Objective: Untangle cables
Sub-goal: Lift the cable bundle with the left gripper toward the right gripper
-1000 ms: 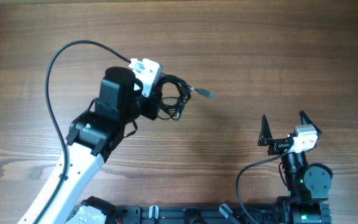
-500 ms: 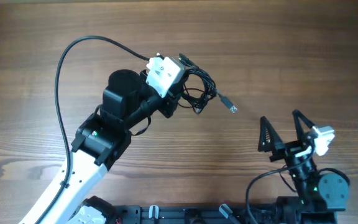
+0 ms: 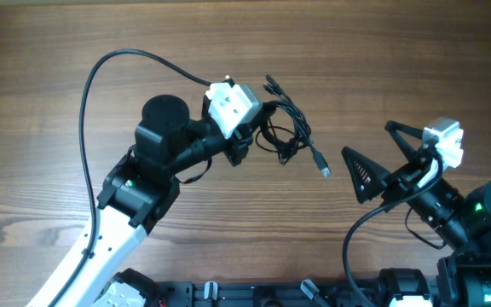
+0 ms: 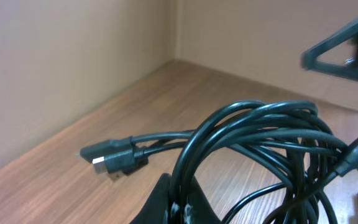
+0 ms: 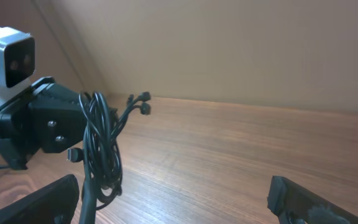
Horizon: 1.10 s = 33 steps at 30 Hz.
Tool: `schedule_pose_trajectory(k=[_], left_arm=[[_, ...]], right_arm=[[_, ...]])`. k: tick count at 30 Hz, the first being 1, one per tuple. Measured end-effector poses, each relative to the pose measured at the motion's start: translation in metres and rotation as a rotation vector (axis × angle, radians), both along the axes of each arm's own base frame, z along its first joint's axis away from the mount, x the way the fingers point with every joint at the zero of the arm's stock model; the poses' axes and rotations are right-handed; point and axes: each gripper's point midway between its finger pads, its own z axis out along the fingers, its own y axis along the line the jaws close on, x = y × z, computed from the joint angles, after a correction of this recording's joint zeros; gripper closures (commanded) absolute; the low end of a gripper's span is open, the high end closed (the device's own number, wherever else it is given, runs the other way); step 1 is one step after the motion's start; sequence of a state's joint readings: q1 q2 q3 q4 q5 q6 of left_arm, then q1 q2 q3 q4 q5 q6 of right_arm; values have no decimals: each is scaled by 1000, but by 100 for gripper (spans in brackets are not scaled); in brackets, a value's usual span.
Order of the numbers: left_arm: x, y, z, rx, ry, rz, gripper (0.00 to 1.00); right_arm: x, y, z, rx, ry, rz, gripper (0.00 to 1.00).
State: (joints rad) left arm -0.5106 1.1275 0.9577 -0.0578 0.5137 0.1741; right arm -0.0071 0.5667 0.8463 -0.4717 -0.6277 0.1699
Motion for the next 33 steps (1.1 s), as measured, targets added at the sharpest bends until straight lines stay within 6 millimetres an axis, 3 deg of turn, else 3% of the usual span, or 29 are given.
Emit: schedule_pose_trajectory(k=[6,15,23,28,33], left_arm=[[-21,-15,27,-80,-89,-160,96],[-49,-23,35,-105,-128,-332,96],[-106,-26,52,-122,-412,-688,96],[-116,-24,64,-140,-530,-740,96],[-116,-25,65,-142,-543,-742,96]], right_arm=[[-4,7,8,29,-19,46,0],[-22,28,24,60,-76,210,0],[-31,36,27,68,-86,282,0],[-31,36,27,134,-21,272,0],[-37,40,28,215,60,306,0]])
